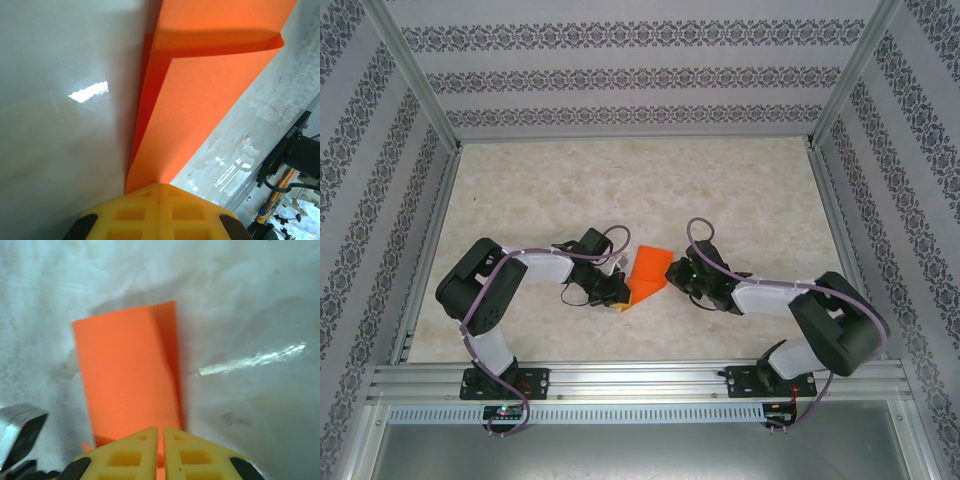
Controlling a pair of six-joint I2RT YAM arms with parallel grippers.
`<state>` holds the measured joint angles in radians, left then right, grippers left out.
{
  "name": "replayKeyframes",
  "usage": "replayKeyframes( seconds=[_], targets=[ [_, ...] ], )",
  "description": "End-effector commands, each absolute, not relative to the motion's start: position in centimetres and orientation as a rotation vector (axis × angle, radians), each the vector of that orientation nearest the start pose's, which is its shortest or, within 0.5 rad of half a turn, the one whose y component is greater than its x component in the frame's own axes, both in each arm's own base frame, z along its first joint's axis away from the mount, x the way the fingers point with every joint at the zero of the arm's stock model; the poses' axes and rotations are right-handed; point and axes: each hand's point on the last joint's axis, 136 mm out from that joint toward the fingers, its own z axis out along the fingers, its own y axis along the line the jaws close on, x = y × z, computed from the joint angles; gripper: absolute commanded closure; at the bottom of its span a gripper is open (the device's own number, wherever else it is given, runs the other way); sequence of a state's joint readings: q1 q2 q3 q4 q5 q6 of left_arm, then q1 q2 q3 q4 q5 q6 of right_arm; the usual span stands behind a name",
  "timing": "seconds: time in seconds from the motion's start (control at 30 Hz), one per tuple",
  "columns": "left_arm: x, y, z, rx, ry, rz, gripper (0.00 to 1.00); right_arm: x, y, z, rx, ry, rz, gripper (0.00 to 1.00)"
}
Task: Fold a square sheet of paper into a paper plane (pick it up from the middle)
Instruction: Third fold the triangle at the center of the table.
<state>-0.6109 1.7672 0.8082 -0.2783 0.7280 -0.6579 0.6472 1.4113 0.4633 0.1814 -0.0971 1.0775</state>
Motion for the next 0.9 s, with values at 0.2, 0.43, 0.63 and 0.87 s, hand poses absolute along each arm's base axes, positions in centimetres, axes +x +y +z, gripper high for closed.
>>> replayKeyframes(
  seconds=[0.2,0.43,0.63,0.87],
  targets=[
    [18.2,-24.8,-2.3,0.035,3.233,-0.944,1.00,24.7,27.9,6.8,0.354,2.457,1.001,0.92],
    [18.4,-24.9,-2.2,0.040,3.231,-0.943,1.00,22.4,30.9,4.2,0.306,2.545,1.022,0.94],
    [18.4,-24.8,-2.2,0.038,3.233,-0.939,1.00,21.7,30.9,2.2,0.333,2.580,1.022,0.94],
    [18.1,-24.5,-2.5,0.044,3.244,-0.919,1.00,21.8,27.6,0.1,0.437,2.627,0.854,0.94]
  ],
)
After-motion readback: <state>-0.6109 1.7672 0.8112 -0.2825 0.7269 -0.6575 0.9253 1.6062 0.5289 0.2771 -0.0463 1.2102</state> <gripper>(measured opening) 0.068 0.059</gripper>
